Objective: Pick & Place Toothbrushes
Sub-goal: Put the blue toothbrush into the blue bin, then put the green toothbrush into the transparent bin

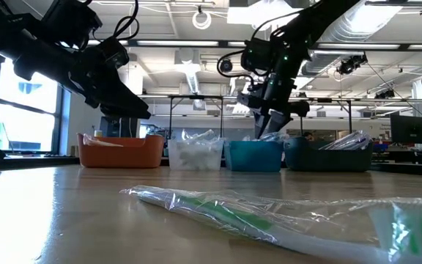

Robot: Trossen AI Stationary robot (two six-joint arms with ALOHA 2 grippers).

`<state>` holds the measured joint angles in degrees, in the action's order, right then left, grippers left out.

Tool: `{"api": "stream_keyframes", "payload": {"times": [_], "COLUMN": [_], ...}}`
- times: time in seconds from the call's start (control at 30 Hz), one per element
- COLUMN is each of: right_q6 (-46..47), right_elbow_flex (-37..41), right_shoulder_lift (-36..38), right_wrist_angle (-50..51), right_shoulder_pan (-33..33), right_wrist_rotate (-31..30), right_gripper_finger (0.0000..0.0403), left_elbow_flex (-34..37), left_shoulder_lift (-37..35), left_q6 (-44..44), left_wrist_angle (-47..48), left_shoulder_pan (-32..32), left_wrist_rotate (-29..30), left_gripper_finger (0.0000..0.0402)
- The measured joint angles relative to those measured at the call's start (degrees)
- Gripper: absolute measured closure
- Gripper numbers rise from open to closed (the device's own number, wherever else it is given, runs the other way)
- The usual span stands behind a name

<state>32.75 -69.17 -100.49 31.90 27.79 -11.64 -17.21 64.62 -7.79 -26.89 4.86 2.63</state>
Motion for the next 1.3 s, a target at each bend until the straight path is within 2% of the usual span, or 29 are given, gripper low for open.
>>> {"api": "stream_keyframes", "payload": {"times": [0.13, 0.23, 0.47, 0.7, 0.8, 0.9, 1.0, 1.3], "right_q6": [-0.67, -1.46, -1.47, -8.73, -14.86, -18.78, -19.30, -19.11], "right_elbow_flex": [0.02, 0.02, 0.02, 0.02, 0.02, 0.02, 0.02, 0.02], "right_shoulder_lift": [0.33, 1.54, 5.57, 7.04, 7.04, 7.04, 7.04, 7.02], "right_wrist_angle": [0.02, -0.04, -0.02, -3.96, -5.28, -6.44, -7.73, -9.50], "right_shoulder_pan": [0.00, -0.05, -1.19, -7.09, -10.61, -14.00, -16.84, -21.71], "right_wrist_rotate": [0.54, 3.64, 16.58, 23.83, 23.93, 21.05, 18.85, 18.62], "right_gripper_finger": [0.0231, 0.0227, 0.0245, 0.0267, 0.0273, 0.0275, 0.0273, 0.0274], "left_elbow_flex": [0.00, 0.00, 0.00, 0.02, 0.02, 0.02, 0.02, 0.02], "left_shoulder_lift": [-0.01, 0.00, -0.01, -0.02, -0.02, -0.02, -0.02, -0.02], "left_q6": [0.00, 0.00, 0.00, 0.00, 0.00, 0.00, 0.00, 0.00], "left_wrist_angle": [0.00, 0.00, 0.00, 0.02, 0.02, 0.04, 0.03, 0.02], "left_shoulder_pan": [0.00, 0.00, 0.00, 0.00, 0.00, 0.00, 0.00, 0.00], "left_wrist_rotate": [0.00, 0.00, 0.00, 0.00, -0.02, -0.02, -0.02, -0.04], "left_gripper_finger": [0.0174, 0.0174, 0.0174, 0.0174, 0.0174, 0.0174, 0.0174, 0.0174]}}
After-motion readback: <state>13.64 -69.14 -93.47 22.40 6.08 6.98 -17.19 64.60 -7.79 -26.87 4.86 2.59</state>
